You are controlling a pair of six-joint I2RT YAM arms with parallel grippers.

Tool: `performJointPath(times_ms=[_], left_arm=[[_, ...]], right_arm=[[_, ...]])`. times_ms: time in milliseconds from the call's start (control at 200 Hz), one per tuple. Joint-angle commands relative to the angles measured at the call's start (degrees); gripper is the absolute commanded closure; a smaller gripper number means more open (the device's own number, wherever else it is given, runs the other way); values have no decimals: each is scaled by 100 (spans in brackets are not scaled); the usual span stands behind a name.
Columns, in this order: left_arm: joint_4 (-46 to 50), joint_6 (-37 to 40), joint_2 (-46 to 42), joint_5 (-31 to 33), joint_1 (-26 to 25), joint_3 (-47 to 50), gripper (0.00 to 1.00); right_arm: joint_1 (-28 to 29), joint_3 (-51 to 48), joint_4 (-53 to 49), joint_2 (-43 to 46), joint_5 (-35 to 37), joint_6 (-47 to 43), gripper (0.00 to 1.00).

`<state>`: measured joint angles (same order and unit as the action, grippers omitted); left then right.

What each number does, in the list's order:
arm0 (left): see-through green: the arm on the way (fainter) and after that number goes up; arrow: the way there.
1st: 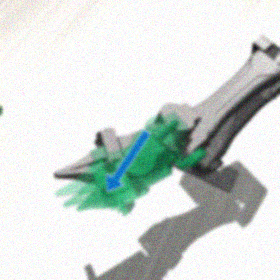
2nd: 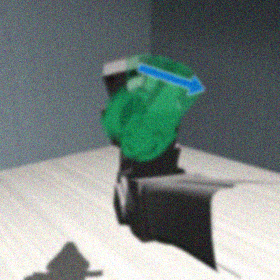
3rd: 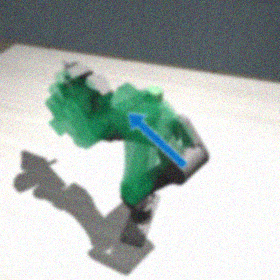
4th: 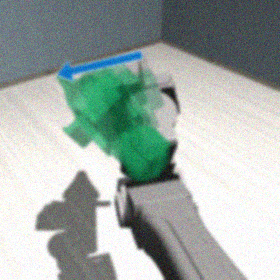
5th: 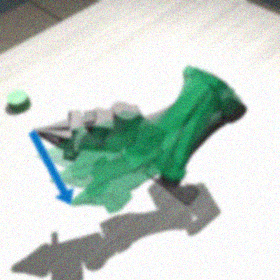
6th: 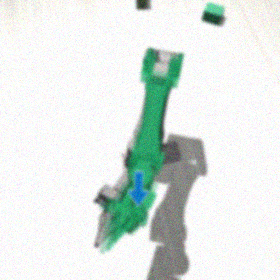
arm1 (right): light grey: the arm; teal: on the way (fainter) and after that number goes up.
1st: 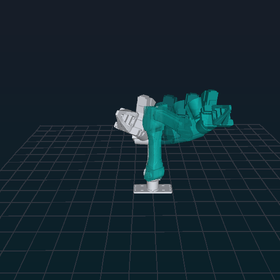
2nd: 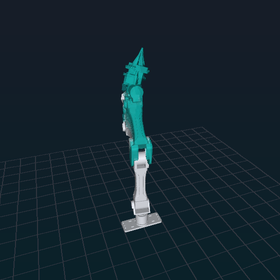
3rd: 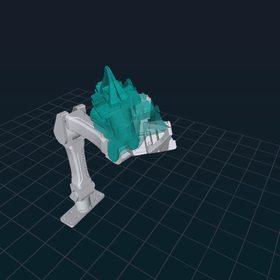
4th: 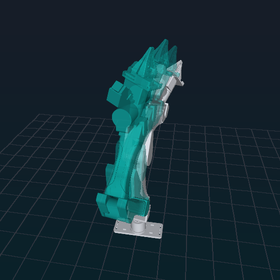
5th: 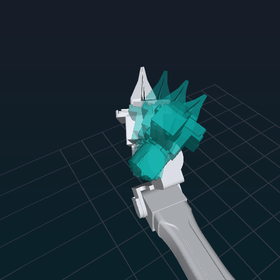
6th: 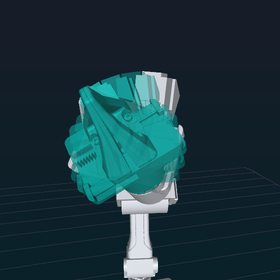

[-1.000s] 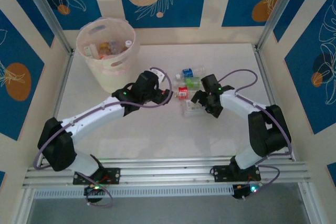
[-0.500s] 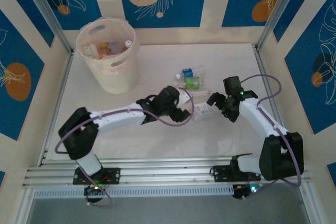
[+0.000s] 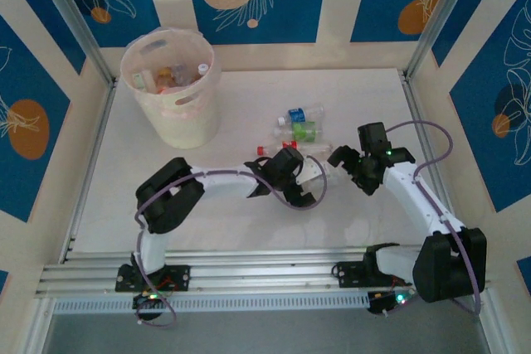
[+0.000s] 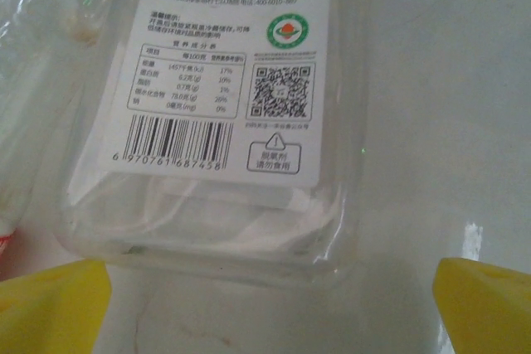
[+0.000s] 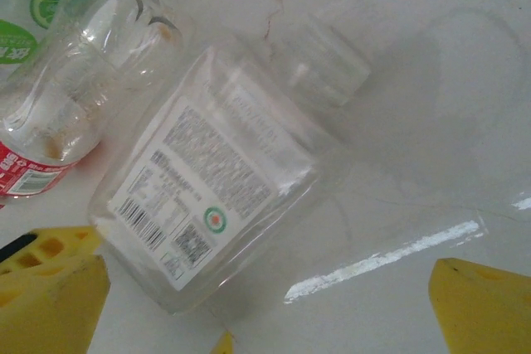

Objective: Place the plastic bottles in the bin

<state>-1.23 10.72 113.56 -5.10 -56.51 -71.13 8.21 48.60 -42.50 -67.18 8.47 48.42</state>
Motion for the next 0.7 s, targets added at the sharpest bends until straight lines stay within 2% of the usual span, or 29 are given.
performJointPath(times_ms=[0,385,565,695], left_arm=[[-4,60,291,-461,16,-323,0],[-10,-34,387,-1772,-120,-420,0],[-251,80,179,-1978,-247,-246,0],[-506,-26,11,-1556,-186,37,1]], right_arm=[[-30,-96,-210,161,49,103,1],[-56,-247,-192,10,46,132,1],[-66,-484,100,-143,-275,181,1],[-30,-563,262,-73,-429,176,1]])
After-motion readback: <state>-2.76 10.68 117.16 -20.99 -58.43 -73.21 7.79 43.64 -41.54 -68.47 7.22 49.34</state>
